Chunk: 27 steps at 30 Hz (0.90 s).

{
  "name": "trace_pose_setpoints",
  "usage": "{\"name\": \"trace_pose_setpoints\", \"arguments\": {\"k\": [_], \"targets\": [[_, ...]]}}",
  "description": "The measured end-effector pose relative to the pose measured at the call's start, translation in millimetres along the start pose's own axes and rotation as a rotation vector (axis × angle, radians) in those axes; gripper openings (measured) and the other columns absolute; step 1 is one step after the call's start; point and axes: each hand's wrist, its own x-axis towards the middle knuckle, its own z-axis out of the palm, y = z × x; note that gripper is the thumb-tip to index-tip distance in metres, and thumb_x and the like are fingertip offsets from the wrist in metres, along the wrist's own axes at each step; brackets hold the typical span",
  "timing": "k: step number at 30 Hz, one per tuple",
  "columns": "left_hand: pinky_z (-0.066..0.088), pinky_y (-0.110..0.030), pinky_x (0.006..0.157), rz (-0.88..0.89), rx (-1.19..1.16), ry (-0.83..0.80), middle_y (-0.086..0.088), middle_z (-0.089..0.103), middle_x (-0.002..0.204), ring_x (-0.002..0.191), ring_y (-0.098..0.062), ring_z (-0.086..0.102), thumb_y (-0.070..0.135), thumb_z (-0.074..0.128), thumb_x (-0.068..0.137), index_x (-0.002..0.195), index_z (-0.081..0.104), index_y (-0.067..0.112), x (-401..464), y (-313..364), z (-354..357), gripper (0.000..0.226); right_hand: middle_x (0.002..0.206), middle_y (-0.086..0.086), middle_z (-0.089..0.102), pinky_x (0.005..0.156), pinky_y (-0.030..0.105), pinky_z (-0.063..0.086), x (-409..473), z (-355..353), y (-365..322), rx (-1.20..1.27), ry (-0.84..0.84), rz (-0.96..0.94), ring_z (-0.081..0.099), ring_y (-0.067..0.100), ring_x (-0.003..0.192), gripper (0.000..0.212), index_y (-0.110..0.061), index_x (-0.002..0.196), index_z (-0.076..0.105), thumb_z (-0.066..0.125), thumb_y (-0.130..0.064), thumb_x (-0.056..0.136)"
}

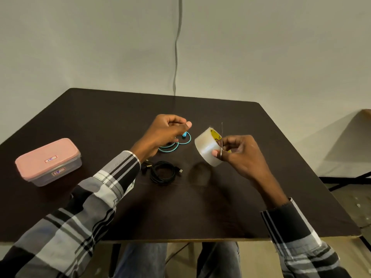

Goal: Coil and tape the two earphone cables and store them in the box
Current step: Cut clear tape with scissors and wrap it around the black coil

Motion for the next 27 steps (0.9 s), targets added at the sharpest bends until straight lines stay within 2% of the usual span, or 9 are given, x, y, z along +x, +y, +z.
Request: {"name": "trace_pose_setpoints", "arguments": {"k": [2, 4, 6, 8, 11, 15, 18, 23, 27], "targets": [[0.06, -0.031, 0.08, -0.016, 0.004, -0.051, -0.002, 0.072, 0.11, 0.101, -0.012, 0.069, 0.037, 0.073, 0.084, 0.116, 0.067, 0.016, -0.8, 2.4, -4.2, 0.039, 0.083, 0.007, 0.073, 0.071, 0.029, 0.049, -3.7, 2.3, -5.6, 0.103, -0.013, -0.062, 0.061, 0.006, 0.072, 0.023, -0.032, 0.075, 0.073, 0.08, -0.011, 0.08], [0.059, -0.03, 0.081, -0.037, -0.026, -0.11, -0.001, 0.071, 0.112, 0.105, -0.013, 0.068, 0.04, 0.072, 0.083, 0.119, 0.065, 0.017, -1.6, 4.4, -8.1, 0.043, 0.085, 0.004, 0.074, 0.071, 0.025, 0.048, -6.0, 5.5, -7.8, 0.132, -0.021, -0.103, 0.061, 0.0, 0.073, 0.028, -0.035, 0.07, 0.072, 0.08, -0.009, 0.079], [0.058, -0.033, 0.084, -0.042, -0.063, -0.163, -0.002, 0.071, 0.113, 0.106, -0.015, 0.067, 0.037, 0.071, 0.084, 0.119, 0.066, 0.017, -2.6, 6.3, -11.9, 0.041, 0.088, -0.001, 0.074, 0.076, 0.028, 0.051, -5.4, 9.0, -7.1, 0.126, -0.021, -0.121, 0.063, 0.003, 0.083, 0.017, -0.028, 0.078, 0.077, 0.08, -0.011, 0.08], [0.059, -0.031, 0.081, -0.026, -0.097, -0.2, -0.001, 0.072, 0.112, 0.103, -0.012, 0.068, 0.033, 0.071, 0.085, 0.117, 0.068, 0.017, -3.7, 8.4, -14.7, 0.036, 0.09, -0.004, 0.074, 0.078, 0.033, 0.05, -3.7, 11.0, -5.4, 0.116, -0.008, -0.138, 0.061, 0.006, 0.09, 0.009, -0.019, 0.085, 0.079, 0.081, -0.012, 0.079], [0.058, -0.026, 0.075, 0.016, -0.121, -0.157, -0.003, 0.073, 0.109, 0.1, -0.013, 0.069, 0.026, 0.073, 0.085, 0.113, 0.07, 0.014, -2.8, 9.0, -16.8, 0.03, 0.092, -0.006, 0.072, 0.073, 0.027, 0.044, -2.7, 12.2, -5.8, 0.12, 0.003, -0.158, 0.056, 0.001, 0.089, 0.012, -0.018, 0.089, 0.08, 0.081, -0.011, 0.078], [0.06, -0.034, 0.079, 0.061, -0.101, -0.074, -0.004, 0.075, 0.094, 0.09, -0.015, 0.071, 0.016, 0.074, 0.084, 0.102, 0.074, 0.009, 0.7, 7.1, -22.1, 0.02, 0.092, -0.015, 0.071, 0.07, 0.018, 0.04, -3.4, 12.9, -6.2, 0.127, -0.01, -0.184, 0.055, 0.0, 0.092, 0.021, -0.031, 0.084, 0.076, 0.081, -0.011, 0.079], [0.06, -0.038, 0.083, 0.076, -0.053, -0.086, -0.004, 0.075, 0.092, 0.088, -0.013, 0.071, 0.018, 0.071, 0.087, 0.103, 0.073, 0.009, 2.0, 8.6, -25.5, 0.019, 0.094, -0.017, 0.07, 0.067, 0.011, 0.037, -2.6, 12.4, -7.0, 0.125, -0.018, -0.192, 0.055, -0.003, 0.093, 0.026, -0.036, 0.083, 0.073, 0.081, -0.012, 0.079], [0.058, -0.041, 0.085, 0.082, -0.016, -0.119, -0.003, 0.075, 0.094, 0.091, -0.013, 0.07, 0.031, 0.059, 0.095, 0.104, 0.073, 0.011, 1.3, 10.0, -28.7, 0.026, 0.098, -0.006, 0.072, 0.071, 0.022, 0.039, 0.3, 11.9, -5.1, 0.134, -0.03, -0.188, 0.055, 0.0, 0.093, 0.019, -0.03, 0.088, 0.076, 0.08, -0.013, 0.08], [0.059, -0.035, 0.076, 0.131, 0.002, -0.101, -0.01, 0.074, 0.097, 0.089, -0.017, 0.07, 0.022, 0.073, 0.085, 0.103, 0.074, 0.01, 2.6, 8.7, -31.5, 0.022, 0.098, -0.005, 0.072, 0.075, 0.031, 0.045, 2.8, 12.3, -4.3, 0.151, -0.041, -0.183, 0.057, 0.01, 0.096, 0.019, -0.031, 0.084, 0.076, 0.08, -0.013, 0.08]]}}
